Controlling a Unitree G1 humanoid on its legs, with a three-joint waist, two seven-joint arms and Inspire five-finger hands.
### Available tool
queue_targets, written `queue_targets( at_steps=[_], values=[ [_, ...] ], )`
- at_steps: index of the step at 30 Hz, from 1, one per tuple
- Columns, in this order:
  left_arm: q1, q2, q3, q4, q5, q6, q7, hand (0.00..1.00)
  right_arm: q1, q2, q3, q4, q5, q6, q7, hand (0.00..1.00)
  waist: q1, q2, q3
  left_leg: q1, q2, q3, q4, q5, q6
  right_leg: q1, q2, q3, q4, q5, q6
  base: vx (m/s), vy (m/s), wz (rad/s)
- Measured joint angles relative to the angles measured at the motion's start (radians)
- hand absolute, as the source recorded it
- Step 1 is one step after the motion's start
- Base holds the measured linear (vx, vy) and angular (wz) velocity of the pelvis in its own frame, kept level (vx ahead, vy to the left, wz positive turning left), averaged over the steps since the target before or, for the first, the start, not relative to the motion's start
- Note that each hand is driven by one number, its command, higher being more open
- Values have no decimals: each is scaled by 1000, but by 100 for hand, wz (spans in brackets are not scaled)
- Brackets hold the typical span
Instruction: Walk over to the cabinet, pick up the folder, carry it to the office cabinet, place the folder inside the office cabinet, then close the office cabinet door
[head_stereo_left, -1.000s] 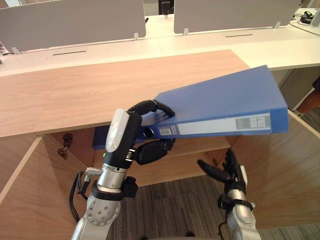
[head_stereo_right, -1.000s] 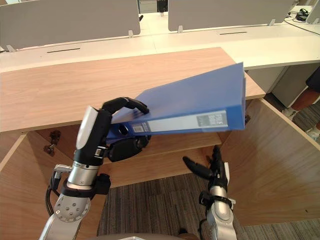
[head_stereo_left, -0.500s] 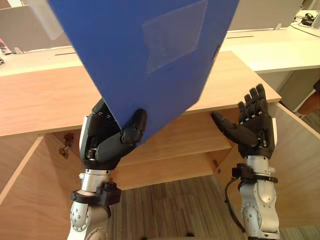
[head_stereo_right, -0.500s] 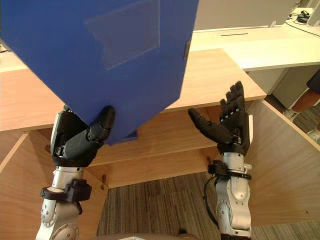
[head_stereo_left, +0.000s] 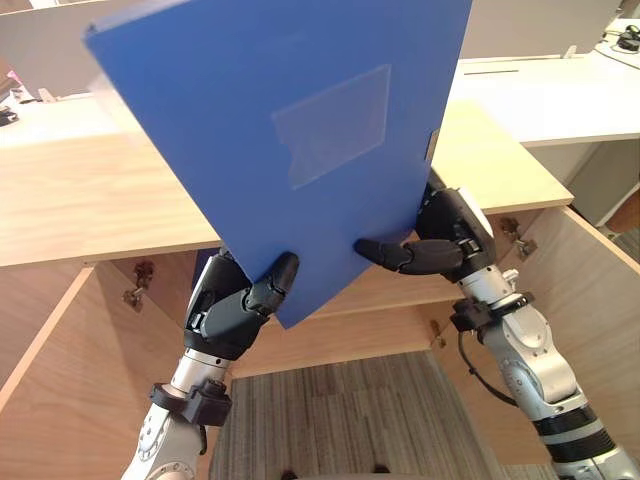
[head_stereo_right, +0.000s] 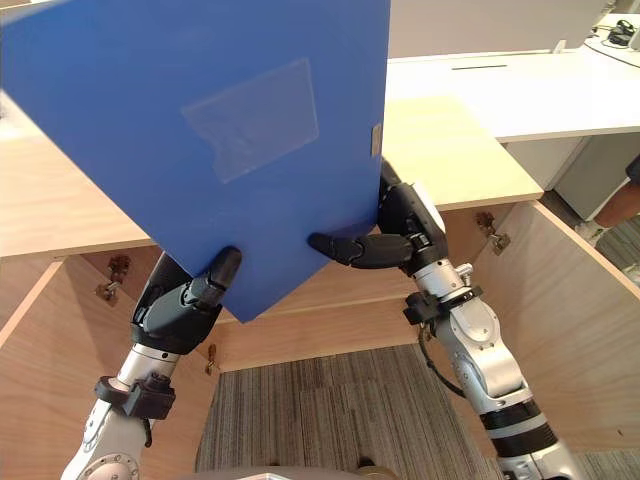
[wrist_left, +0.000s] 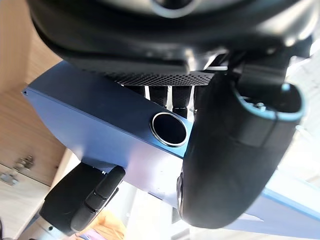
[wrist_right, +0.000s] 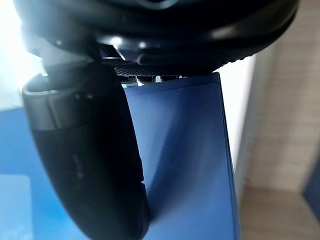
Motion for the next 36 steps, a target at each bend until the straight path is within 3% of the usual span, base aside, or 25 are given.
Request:
queue_targets(
  at_steps=[4,8,9,13,15,20,28,34,36],
  values=[
    [26,43,6,34,-35,-9,0,0,-1,-86,52,10,90,21,29,0,5,0,0,-3,0,-14,0,0,-1,4,0,-14,0,0,0,-5,-31,10],
    [26,44,23,60,-33,-22,0,0,-1,-72,68,16,121,29,33,0,13,1,0,-3,0,-18,-1,0,0,6,-1,-19,0,0,0,-16,-23,3],
    [26,32,43,61,-14,-21,0,100,2,-44,62,16,116,34,47,0,17,1,1,-4,0,-18,-1,0,0,6,-1,-19,0,0,0,0,0,0],
    [13,-93,137,78,72,-23,1,100,29,125,18,-45,61,42,105,0,25,5,3,-7,0,-18,-1,1,-1,3,0,-19,-1,0,0,-30,-34,0],
    [-12,-218,169,90,132,-33,2,100,50,310,-52,-81,-13,43,89,0,35,6,3,-9,-1,-25,-1,2,1,3,-1,-24,0,0,0,-25,-30,7],
    [-45,-332,291,164,268,-58,51,100,49,463,-147,-98,-46,37,37,0,43,6,4,-13,-5,-31,-1,2,2,3,-6,-29,0,0,0,-20,-17,4],
    [-30,-416,468,445,560,-54,266,100,49,534,-263,-99,-57,3,-37,0,41,7,4,-17,-5,-40,-2,2,2,2,-7,-35,0,0,-1,-8,-25,3],
    [-3,-439,472,588,705,-33,276,100,60,531,-257,-99,-98,-2,-46,0,43,7,4,-29,-3,-40,-2,2,2,-9,-8,-35,0,0,-1,-8,-12,0],
    [-18,-444,473,722,769,-31,294,100,83,526,-236,-99,-140,-4,-49,0,42,7,4,-36,-1,-40,-2,2,2,-16,-8,-35,0,0,0,-24,-33,-1]
  ],
)
